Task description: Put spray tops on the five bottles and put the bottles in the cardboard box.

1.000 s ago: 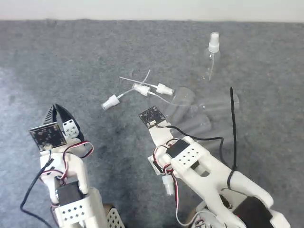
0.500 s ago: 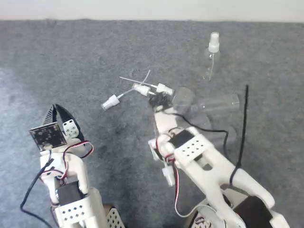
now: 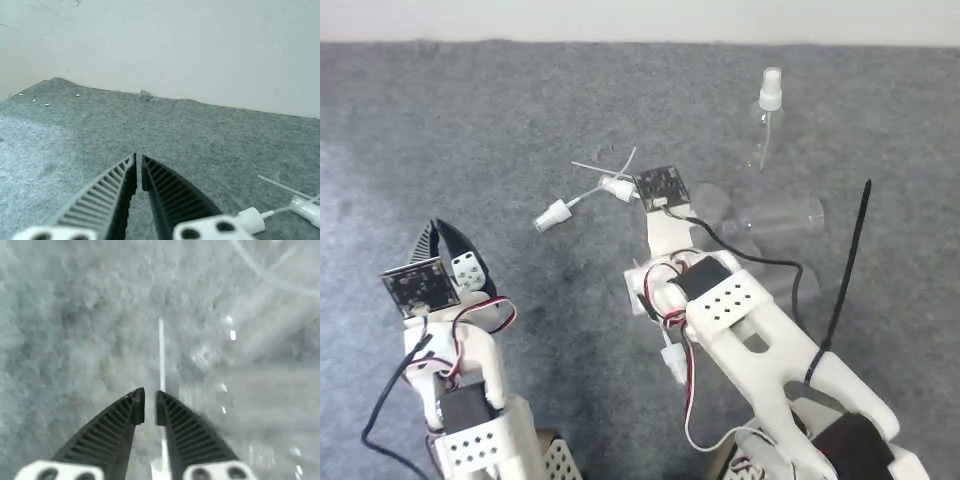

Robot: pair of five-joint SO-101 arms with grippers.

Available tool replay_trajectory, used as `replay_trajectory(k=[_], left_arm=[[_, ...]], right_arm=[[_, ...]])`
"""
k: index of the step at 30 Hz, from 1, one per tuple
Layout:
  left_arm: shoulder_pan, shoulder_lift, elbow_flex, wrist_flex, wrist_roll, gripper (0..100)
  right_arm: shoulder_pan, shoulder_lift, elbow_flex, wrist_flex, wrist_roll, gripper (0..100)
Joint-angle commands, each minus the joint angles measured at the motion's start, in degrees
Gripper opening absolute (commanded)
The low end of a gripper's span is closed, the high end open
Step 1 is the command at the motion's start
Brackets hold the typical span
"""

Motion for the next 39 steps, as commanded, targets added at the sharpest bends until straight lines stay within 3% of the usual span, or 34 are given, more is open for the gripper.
replay_trajectory(k=[1,9,19,34,36,39], left_arm=[[-0.09,-0.79,-0.66,0.26,-0.44,1],[-0.09,-0.79,-0.66,0.26,-0.44,1],[-0.09,-0.79,-0.66,0.26,-0.44,1],[-0.09,-0.79,-0.66,0.26,-0.44,1],[-0.09,-0.79,-0.66,0.26,-0.44,1],[-0.18,-0.79,-0.66,0.26,-0.44,1]], right_arm=[[0.57,-0.4,-3.25,6.46,2.11,17.9],[-4.09,0.31,-3.08,16.22,1.85,21.3],[-7.43,0.31,7.03,8.92,2.11,20.9],[-8.48,9.63,4.75,9.19,2.11,20.6],[-8.48,9.8,4.4,8.84,2.2,15.5],[-8.48,7.87,4.4,8.66,4.22,0.4]])
